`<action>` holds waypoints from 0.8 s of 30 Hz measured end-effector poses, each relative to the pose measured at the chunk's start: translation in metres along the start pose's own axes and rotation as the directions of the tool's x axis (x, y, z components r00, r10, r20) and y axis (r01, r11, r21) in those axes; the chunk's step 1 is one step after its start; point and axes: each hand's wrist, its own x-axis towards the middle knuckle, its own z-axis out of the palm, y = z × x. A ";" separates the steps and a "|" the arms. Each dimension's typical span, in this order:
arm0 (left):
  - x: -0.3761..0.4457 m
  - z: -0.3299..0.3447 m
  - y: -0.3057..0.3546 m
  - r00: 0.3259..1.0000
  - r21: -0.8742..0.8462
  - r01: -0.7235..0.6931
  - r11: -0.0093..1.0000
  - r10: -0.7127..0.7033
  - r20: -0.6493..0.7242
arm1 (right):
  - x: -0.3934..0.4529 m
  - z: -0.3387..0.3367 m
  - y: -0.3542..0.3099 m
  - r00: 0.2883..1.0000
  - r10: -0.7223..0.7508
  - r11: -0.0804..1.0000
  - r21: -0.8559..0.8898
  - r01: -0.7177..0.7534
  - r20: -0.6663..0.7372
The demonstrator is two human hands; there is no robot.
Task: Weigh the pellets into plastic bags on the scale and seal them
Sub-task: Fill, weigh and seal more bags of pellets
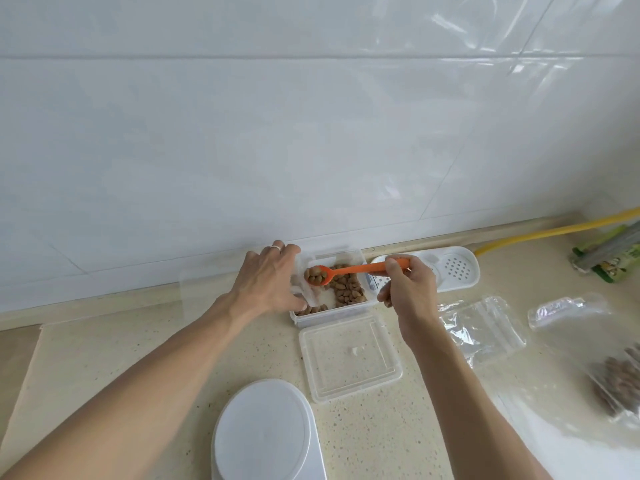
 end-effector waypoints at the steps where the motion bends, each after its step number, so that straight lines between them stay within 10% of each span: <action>1: 0.000 -0.001 0.002 1.000 -0.025 -0.022 0.999 0.022 -0.016 | -0.002 0.003 -0.001 0.999 -0.012 1.000 -0.018 0.013 0.029; 10: -0.012 -0.001 0.014 0.997 -0.511 -0.042 0.858 0.002 -0.078 | -0.008 0.008 -0.019 0.988 0.007 0.993 0.119 -0.025 0.156; 24: -0.009 0.016 0.000 0.980 -0.665 0.108 0.739 -0.193 -0.055 | -0.028 0.006 -0.058 0.848 -0.358 0.868 -0.194 0.457 0.391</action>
